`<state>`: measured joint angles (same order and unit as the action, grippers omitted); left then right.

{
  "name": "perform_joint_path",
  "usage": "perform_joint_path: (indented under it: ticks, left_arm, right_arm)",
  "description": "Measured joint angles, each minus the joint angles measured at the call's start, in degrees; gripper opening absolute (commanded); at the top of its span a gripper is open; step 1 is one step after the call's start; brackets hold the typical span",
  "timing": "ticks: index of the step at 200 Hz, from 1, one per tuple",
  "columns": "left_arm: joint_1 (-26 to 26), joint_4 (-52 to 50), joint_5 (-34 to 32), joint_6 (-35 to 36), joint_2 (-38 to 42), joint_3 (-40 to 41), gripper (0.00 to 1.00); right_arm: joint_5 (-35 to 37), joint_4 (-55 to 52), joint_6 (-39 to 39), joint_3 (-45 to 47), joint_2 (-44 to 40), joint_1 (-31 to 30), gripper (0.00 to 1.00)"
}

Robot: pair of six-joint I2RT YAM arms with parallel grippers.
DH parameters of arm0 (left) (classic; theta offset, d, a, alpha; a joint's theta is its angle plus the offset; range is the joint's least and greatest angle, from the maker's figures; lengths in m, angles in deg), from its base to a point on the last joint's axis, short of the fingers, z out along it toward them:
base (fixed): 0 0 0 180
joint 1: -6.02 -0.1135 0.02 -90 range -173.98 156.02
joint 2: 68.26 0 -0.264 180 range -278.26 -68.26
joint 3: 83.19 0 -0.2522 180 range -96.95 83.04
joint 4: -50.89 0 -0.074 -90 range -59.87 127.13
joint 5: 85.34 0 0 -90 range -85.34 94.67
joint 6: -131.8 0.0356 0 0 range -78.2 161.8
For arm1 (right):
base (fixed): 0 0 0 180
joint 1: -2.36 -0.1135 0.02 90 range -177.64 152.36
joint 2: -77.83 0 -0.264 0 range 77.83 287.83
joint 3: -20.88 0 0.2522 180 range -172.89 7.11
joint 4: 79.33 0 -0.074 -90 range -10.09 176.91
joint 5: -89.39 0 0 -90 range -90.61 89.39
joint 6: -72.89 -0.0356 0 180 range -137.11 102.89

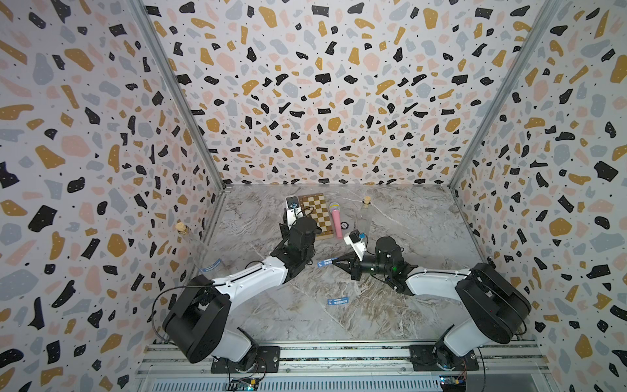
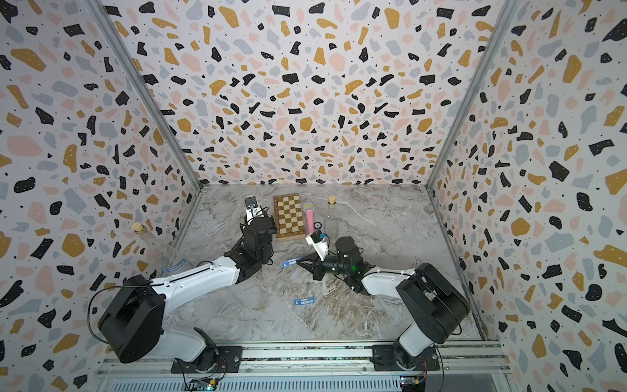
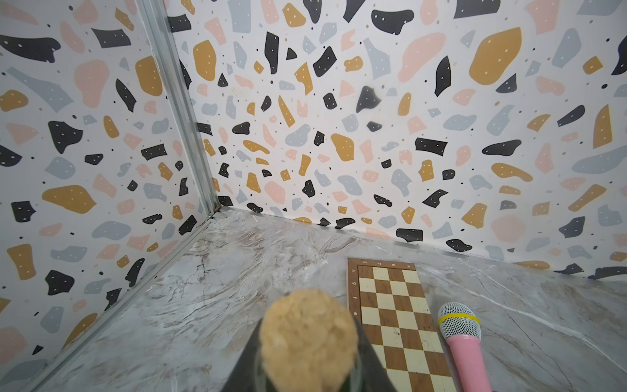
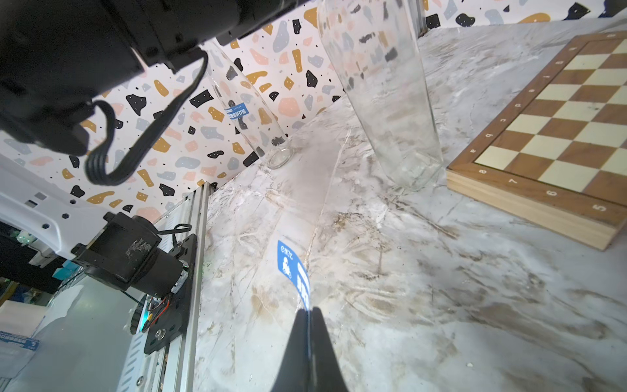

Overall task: Remove the label from the bottle
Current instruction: Tear open the label from the bottle, then place the bottle at the center of the board.

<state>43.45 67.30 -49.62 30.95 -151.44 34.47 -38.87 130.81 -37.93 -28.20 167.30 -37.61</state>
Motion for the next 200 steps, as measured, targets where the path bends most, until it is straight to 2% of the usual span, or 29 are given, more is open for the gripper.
perform_joint_path:
  ticks: [200]
  left_arm:
    - [-3.1, 2.1, 1.6, -2.3, -3.8, -1.1, 0.0]
  right_arm:
    - [-1.4, -2.5, -0.8, -1.0, 0.0, 0.0, 0.0]
